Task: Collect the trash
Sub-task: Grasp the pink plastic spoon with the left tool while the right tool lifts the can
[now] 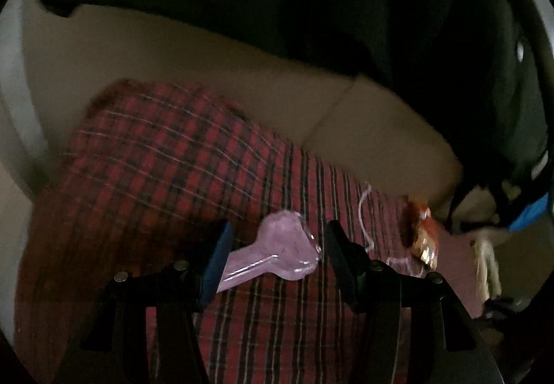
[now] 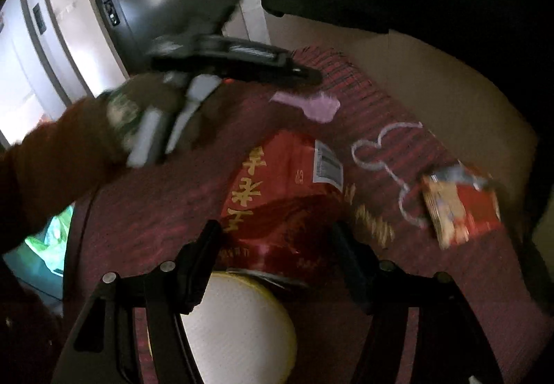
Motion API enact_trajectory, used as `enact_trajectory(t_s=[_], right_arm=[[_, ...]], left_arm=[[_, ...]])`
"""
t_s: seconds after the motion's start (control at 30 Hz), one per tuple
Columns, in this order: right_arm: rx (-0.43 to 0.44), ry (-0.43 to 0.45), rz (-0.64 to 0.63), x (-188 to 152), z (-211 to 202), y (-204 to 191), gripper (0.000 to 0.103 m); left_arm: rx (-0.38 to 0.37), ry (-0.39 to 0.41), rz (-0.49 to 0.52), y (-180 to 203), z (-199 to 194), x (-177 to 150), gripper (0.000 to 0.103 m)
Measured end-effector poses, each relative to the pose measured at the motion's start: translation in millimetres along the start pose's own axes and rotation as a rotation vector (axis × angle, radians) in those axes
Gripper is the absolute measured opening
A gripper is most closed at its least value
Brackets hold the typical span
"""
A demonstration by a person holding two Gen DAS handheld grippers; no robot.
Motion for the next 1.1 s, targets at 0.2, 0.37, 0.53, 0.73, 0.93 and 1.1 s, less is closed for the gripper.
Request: enact_trajectory(t_s=[0.2, 0.37, 0.53, 0.73, 0.93, 1.1], right_arm=[[-0.02, 0.02, 0.102, -26.3, -41.5, 17.4, 0.06], [-0.06, 0.052, 0.198, -47.6, -59.9, 37.6, 0.06], [-0.09, 0.106, 0.24, -52.1, -65.4, 38.8, 0.06], [-0.115, 0.154, 0.203, -38.7, -62.6, 19.3, 0.062], [-0.077, 0.191, 0.262, -12.6, -33.3, 7.0, 0.065], [-0.162, 0.213, 0.306, 5.8, -4.4, 22.1, 0.065]], left_arm=[[0.043, -0.059, 0.235, 27.9, 3.3, -21.2, 0.056], [0.125, -0.062, 0.29, 46.3, 6.7, -32.4, 0.056], [0.236, -0.058, 0.315, 54.9, 9.2, -40.4, 0.054], [0.253, 0.006, 0.247, 58.0, -25.7, -58.5, 0.034], [0.231, 0.11, 0.141, 58.2, -101.4, -85.2, 0.034], [0.229, 0.193, 0.056, 57.0, -169.7, -105.2, 0.034]])
Point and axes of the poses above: each gripper's, at about its wrist camera, not at the fingertips, and z roughly the way its jaws point, y to its right, x to its top, the point moved 6 cm from there along z, roughly the way its jaws point, and after that the axes turned 8 degrees about y, right-handed, at the moved point
